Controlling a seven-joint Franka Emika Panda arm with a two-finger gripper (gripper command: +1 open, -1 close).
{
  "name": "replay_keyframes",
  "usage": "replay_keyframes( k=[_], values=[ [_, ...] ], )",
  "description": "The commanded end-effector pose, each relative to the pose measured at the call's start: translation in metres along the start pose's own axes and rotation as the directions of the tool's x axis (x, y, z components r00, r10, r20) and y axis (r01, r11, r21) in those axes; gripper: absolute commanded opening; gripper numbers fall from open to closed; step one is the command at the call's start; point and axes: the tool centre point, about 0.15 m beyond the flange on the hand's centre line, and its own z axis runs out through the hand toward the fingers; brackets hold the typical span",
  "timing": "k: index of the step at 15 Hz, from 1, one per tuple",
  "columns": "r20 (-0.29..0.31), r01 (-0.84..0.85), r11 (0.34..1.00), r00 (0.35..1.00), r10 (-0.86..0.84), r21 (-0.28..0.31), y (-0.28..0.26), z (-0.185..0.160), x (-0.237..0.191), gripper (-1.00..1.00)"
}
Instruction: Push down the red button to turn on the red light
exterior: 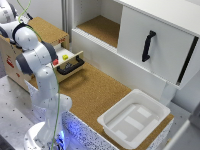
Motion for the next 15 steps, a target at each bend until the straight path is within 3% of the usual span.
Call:
replay_keyframes(
  k=[1, 15],
  values=[
    [0.283, -0.005, 0.999, 0.959, 0.014, -0.033, 0.014, 0.005, 0.047, -1.0],
    [0.282, -0.03, 1.0, 0.959, 0.027, 0.005, 0.011, 0.044, 0.058, -1.0]
  ],
)
